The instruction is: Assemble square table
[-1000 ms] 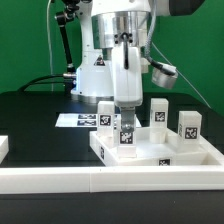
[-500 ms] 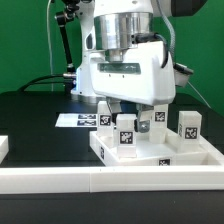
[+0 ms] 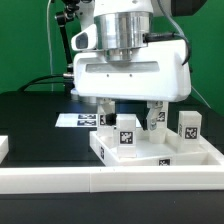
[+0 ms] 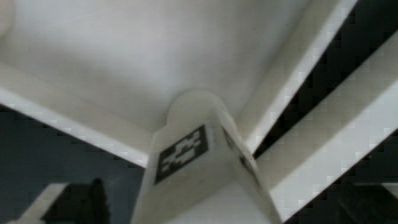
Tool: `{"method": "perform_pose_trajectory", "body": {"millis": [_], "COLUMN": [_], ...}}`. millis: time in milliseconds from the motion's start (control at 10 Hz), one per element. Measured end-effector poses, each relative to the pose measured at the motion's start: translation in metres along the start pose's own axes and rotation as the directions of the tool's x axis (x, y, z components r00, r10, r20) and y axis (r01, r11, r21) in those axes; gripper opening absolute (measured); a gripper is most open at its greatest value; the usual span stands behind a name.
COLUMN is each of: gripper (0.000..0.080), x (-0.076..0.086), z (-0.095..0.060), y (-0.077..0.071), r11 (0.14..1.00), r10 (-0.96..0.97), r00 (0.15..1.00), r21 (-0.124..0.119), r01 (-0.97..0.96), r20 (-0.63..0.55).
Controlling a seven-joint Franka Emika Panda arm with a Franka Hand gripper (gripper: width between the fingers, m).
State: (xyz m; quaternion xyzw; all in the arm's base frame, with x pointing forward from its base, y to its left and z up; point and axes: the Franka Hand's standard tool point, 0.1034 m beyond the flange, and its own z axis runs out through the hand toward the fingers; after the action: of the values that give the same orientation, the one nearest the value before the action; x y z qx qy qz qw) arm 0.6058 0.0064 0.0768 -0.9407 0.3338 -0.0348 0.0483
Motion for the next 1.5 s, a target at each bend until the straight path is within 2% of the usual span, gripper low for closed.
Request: {"method": "perform_pose_trajectory", "body": {"millis": [300,500,600,800,900,1000,1100,1200,1300,1500], "gripper": [0.0649,0.0649,0.0649,0.0649,0.0649,0.0536,0.0387,0.0387,0.0288,0.0288], "x": [0.0002,-0.0007,-0.0002,0.0000,0.0004,0.0004,0.0004,0.0008,0.0008,0.0009], "z": [-0.0001,0.0001,0.0000,-0.0003,-0.0005,-0.0003,-0.0003,-0.0005,-0.0004,-0.0004], "y": [0.0000,-0.0008,-0.0002,-0.0002,0.0002,0.0004,0.0005,0.0008,0.0009,0.0010], "r11": [0.981,0.955,0.926,0.855,0.839,0.842,0.842,0.843,0.846,0.862], "r10": [-0.195,-0.297,-0.377,-0.517,-0.543,-0.537,-0.537,-0.537,-0.532,-0.505], "r00": [0.981,0.955,0.926,0.856,0.840,0.843,0.843,0.844,0.847,0.863], "r21": [0.000,-0.009,-0.015,-0.045,-0.047,-0.047,-0.047,-0.047,-0.047,-0.047], "r01": [0.195,0.297,0.377,0.516,0.542,0.537,0.537,0.537,0.531,0.504], "r20": [0.000,-0.001,0.000,0.005,0.006,0.006,0.006,0.006,0.006,0.004]}}
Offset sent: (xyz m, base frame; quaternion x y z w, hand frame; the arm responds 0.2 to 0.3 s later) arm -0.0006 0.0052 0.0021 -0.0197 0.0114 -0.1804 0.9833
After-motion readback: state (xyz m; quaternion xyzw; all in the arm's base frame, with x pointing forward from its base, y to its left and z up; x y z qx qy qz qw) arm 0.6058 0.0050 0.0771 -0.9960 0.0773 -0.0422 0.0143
